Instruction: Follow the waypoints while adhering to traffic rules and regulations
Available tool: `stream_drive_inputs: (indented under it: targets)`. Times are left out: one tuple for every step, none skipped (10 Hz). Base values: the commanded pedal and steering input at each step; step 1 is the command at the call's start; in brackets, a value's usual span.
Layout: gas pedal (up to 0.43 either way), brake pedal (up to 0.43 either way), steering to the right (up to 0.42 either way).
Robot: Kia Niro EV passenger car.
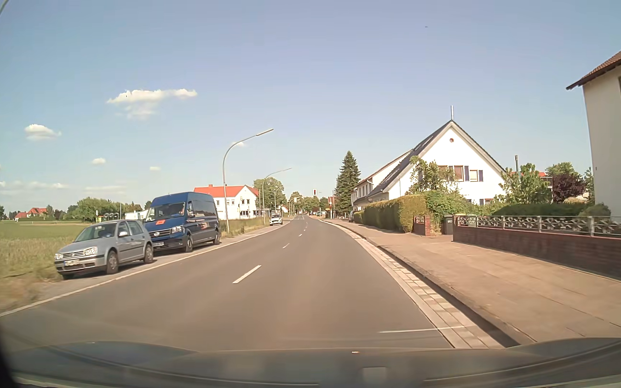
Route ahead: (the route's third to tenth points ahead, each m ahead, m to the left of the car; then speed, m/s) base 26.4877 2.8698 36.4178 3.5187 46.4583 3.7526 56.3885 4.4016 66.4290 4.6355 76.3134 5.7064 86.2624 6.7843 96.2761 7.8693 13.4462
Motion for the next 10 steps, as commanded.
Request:
stream_drive_inputs:
  targets:
    - [0.157, 0.006, 0.0]
    - [0.157, 0.006, -0.002]
    - [0.157, 0.006, -0.006]
    - [0.157, 0.006, -0.008]
    - [0.157, 0.006, -0.008]
    - [0.157, 0.006, -0.008]
    - [0.157, 0.006, -0.008]
    - [0.157, 0.006, -0.008]
    - [0.157, 0.006, -0.008]
    - [0.157, 0.006, -0.008]
